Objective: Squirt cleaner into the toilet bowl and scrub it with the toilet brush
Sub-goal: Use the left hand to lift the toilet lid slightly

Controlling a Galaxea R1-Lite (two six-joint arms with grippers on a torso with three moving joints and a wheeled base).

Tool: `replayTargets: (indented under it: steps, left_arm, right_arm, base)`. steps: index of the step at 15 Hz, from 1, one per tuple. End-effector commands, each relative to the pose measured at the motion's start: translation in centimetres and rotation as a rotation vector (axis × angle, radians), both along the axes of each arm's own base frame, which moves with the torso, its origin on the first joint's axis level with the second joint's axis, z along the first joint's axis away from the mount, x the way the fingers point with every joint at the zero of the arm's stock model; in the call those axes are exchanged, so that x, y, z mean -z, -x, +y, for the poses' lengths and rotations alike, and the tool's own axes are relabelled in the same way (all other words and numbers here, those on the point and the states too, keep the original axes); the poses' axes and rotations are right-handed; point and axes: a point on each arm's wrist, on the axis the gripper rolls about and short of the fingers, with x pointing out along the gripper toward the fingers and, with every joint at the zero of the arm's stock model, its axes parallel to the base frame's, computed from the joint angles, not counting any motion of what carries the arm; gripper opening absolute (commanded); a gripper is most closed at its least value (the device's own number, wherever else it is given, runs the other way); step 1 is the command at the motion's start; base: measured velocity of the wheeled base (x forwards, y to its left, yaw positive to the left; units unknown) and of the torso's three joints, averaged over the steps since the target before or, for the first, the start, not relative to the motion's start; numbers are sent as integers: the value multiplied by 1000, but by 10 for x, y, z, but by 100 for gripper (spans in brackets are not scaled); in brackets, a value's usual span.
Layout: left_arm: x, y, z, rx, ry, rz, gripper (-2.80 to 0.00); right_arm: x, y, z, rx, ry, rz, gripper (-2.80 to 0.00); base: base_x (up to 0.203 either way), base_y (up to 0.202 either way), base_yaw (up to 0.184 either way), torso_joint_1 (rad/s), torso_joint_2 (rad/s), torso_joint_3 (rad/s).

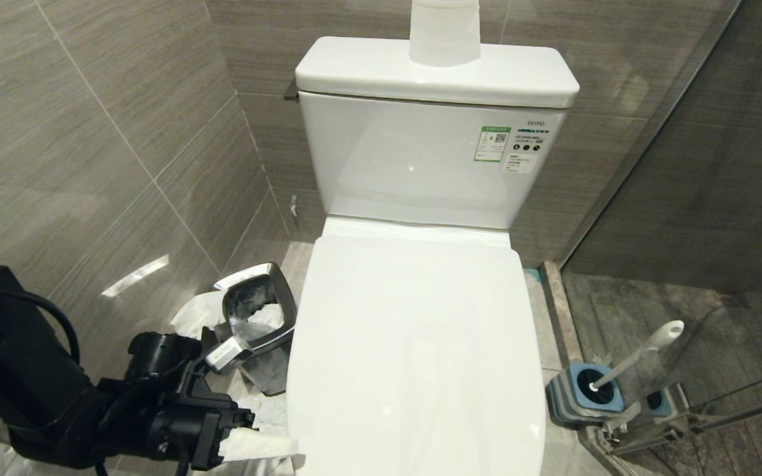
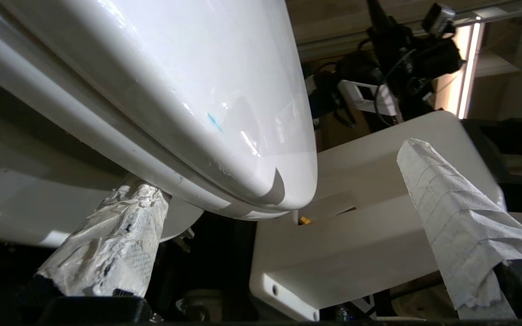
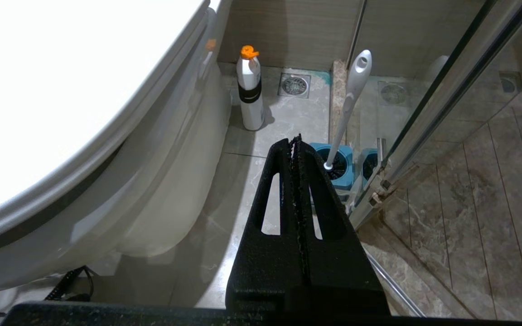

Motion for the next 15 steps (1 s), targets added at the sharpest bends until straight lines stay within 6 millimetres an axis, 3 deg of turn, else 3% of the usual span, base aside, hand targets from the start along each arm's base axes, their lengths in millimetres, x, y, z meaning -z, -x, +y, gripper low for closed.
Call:
replayTargets:
  steps: [1, 15]
  left_arm:
    - [-11, 2, -3, 24, 21, -30, 0]
    - [-57, 14, -1, 69, 100, -174, 0]
  right_arm:
    - [0, 0, 0, 0, 0, 1, -280]
    - [0, 0, 0, 0, 0, 0, -280]
  base:
    - [0, 0, 0, 0, 0, 0]
    - [0, 0, 0, 0, 0, 0]
